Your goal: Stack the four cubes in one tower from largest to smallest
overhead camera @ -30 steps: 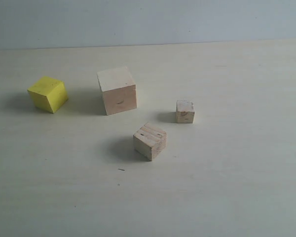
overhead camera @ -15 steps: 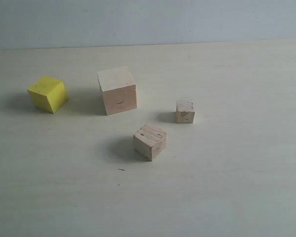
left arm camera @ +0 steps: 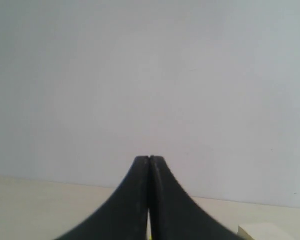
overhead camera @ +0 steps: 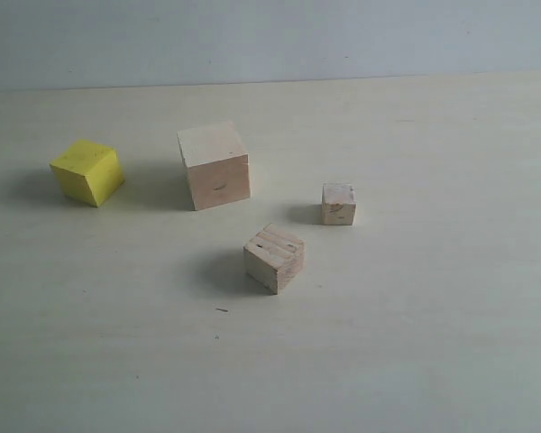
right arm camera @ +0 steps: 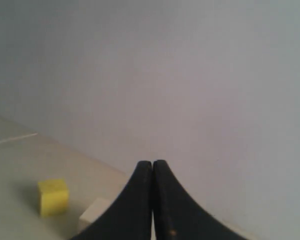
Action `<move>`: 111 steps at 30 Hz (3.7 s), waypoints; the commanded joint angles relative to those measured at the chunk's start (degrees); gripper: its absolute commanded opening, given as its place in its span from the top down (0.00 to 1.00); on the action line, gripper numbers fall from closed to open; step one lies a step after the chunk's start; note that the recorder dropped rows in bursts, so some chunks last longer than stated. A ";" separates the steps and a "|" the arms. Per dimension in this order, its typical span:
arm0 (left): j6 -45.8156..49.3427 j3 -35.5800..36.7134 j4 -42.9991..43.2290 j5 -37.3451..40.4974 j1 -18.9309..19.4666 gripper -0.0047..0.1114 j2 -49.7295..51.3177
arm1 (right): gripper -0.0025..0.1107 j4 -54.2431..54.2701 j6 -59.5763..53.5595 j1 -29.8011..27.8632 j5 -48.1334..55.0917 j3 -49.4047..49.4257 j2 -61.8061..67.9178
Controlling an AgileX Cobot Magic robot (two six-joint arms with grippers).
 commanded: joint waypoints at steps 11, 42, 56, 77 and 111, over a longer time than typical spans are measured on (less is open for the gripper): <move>5.90 -14.16 0.50 14.08 -0.06 0.96 2.20 | 0.98 -10.04 9.68 3.59 -7.20 -8.82 17.16; 45.64 -36.57 -38.03 41.22 -18.30 0.96 35.72 | 0.98 -19.91 21.38 9.26 -20.47 -8.82 28.91; 45.01 -36.57 -40.70 40.55 -18.30 0.96 35.72 | 0.98 -10.34 21.80 9.26 -21.95 -8.82 28.91; 45.27 -36.57 -40.59 32.90 -18.30 0.96 51.10 | 0.97 -29.56 38.21 9.57 -14.48 -28.55 51.19; 45.27 -36.57 -42.32 32.00 -18.30 0.96 53.48 | 0.98 -10.56 -0.39 9.57 -8.77 -36.57 58.65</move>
